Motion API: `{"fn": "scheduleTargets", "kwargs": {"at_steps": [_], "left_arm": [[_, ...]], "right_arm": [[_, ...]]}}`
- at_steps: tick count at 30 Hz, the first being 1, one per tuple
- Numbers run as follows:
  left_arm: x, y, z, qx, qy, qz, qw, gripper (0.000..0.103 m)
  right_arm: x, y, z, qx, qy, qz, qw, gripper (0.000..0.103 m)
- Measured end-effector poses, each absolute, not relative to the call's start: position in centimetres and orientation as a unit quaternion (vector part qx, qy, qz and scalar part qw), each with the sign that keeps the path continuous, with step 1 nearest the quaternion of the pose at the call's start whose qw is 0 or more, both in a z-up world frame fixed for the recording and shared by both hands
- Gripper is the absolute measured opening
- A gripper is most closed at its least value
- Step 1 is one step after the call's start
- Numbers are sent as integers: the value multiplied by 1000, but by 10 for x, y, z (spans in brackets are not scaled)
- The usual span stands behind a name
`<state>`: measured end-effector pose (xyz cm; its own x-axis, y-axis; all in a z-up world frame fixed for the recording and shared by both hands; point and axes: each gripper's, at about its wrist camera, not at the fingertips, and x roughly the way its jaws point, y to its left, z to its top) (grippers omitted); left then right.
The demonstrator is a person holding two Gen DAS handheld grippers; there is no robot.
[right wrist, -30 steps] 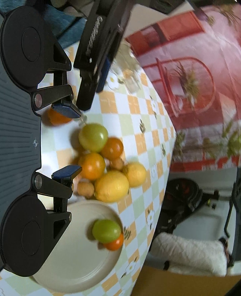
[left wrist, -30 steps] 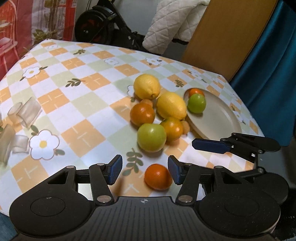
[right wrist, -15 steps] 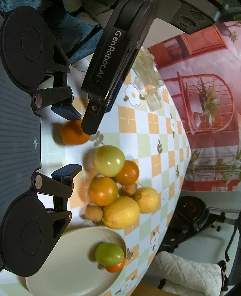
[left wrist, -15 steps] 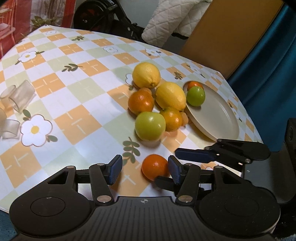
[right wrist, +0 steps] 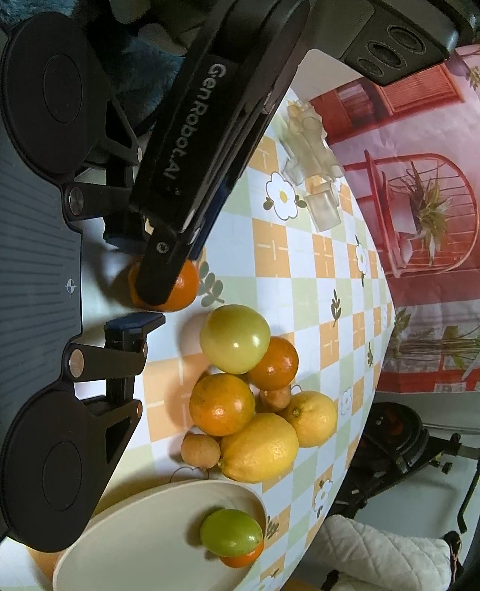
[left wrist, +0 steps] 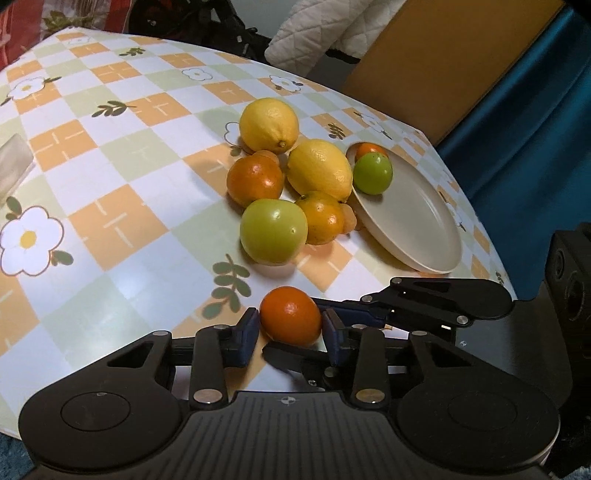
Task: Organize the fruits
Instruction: 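Carry the orange with the left gripper over the beige plate and lower it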
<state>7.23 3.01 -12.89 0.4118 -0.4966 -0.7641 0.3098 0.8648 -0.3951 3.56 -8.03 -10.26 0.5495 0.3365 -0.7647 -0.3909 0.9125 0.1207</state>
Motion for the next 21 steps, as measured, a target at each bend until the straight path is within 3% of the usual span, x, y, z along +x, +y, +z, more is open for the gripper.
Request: {"fn": "scheduleTargets", "kwargs": {"at_steps": [21], "left_arm": [[90,-33,-101,-51,455,-284,842,39]], "right_arm": [[33,-135,-82,19,393,139,909,31]]}}
